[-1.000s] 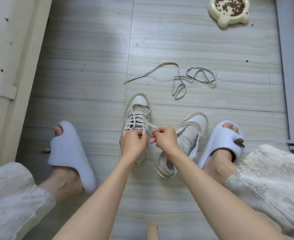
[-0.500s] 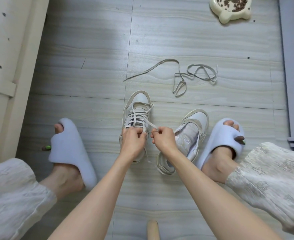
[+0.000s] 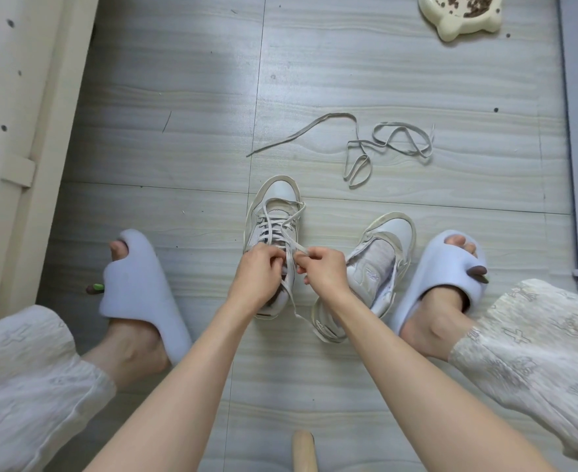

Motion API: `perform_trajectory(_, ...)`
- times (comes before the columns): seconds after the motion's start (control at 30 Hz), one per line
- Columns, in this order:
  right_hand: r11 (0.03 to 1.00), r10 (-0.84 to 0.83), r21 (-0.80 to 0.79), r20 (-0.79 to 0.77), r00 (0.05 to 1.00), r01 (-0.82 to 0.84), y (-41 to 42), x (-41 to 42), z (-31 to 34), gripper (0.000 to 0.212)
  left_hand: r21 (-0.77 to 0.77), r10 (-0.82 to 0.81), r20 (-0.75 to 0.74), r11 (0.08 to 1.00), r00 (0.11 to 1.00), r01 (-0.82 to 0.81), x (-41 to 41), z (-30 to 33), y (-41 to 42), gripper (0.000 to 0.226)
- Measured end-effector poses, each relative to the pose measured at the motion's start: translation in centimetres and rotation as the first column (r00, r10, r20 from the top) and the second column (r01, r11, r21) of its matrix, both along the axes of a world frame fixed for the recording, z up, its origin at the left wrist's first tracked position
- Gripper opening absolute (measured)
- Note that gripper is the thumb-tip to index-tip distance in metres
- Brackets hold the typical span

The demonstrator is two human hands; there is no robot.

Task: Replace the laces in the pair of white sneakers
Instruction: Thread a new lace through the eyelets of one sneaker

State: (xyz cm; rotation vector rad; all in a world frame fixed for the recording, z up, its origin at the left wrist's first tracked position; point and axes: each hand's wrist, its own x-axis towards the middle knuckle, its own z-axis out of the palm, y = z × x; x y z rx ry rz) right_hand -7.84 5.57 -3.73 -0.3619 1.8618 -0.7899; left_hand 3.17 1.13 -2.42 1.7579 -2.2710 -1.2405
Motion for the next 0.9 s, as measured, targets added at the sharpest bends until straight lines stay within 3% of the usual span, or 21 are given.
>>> perform_trajectory(0.2,1.0,0.016,-0.021,0.095,0.995,-0.014,0.6,0.4,0.0,0.006,-0.03,-0.017,0.01,0.999,1.0,0.017,0.1,-0.6,-0.4,0.008)
perform_trajectory(0.27,0.999,0.036,-0.011,0.051,0.998,-0.035,0.8,0.4,-0.3,0.01,-0.045,0.052,-0.037,0.998,0.998,-0.054,0.5,-0.5,-0.4,0.007)
perform_trajectory(0.33,0.999,0.037,0.009,0.04,0.998,-0.038,0.7,0.6,-0.3,0.017,0.0,0.228,-0.107,0.973,0.968,-0.229,1.1,-0.1,-0.5,0.009)
perform_trajectory(0.4,0.998,0.048,0.028,0.014,0.999,-0.048,0.6,0.7,-0.3,0.02,0.237,0.53,-0.28,0.846,0.801,-0.477,1.7,1.0,-0.7,0.016)
perform_trajectory(0.47,0.996,0.082,0.046,0.002,0.997,-0.082,0.5,0.8,-0.2,0.019,0.502,0.735,-0.447,0.677,0.509,-0.538,2.7,2.7,-1.5,0.02)
perform_trajectory(0.57,0.994,0.092,0.063,-0.005,0.996,-0.091,0.2,0.9,-0.1,0.018,0.675,0.823,-0.558,0.525,0.107,-0.519,4.9,5.7,-3.9,0.025)
perform_trajectory(0.6,0.994,0.085,0.063,-0.001,0.996,-0.084,0.1,0.9,0.1,0.017,0.691,0.828,-0.56,0.483,0.023,-0.538,5.8,6.6,-4.7,0.026)
perform_trajectory(0.63,0.995,0.074,0.059,0.009,0.997,-0.075,0.1,1.0,0.3,0.015,0.67,0.828,-0.56,0.463,0.015,-0.58,6.6,7.5,-5.3,0.026)
perform_trajectory(0.67,0.997,0.06,0.049,0.023,0.998,-0.061,0.1,1.1,0.5,0.015,0.609,0.826,-0.557,0.473,0.081,-0.637,7.4,8.0,-5.8,0.024)
perform_trajectory(0.7,0.998,0.048,0.037,0.039,0.998,-0.049,0.1,1.2,0.6,0.017,0.513,0.814,-0.543,0.517,0.207,-0.685,7.8,8.3,-6.0,0.021)
perform_trajectory(0.77,0.999,0.043,0.016,0.047,0.998,-0.044,0.2,1.5,0.7,0.02,0.277,0.703,-0.431,0.7,0.566,-0.658,7.8,8.0,-5.7,0.013)
perform_trajectory(0.83,0.999,0.047,-0.004,0.019,0.999,-0.047,0.4,1.7,0.6,0.022,0.1,0.463,-0.201,0.886,0.863,-0.452,7.2,6.5,-4.5,0.011)
perform_trajectory(0.9,0.998,0.053,-0.031,-0.011,0.999,-0.053,0.6,1.7,0.5,0.026,0.058,0.179,0.101,0.981,0.979,-0.186,6.6,4.3,-3.0,0.032)
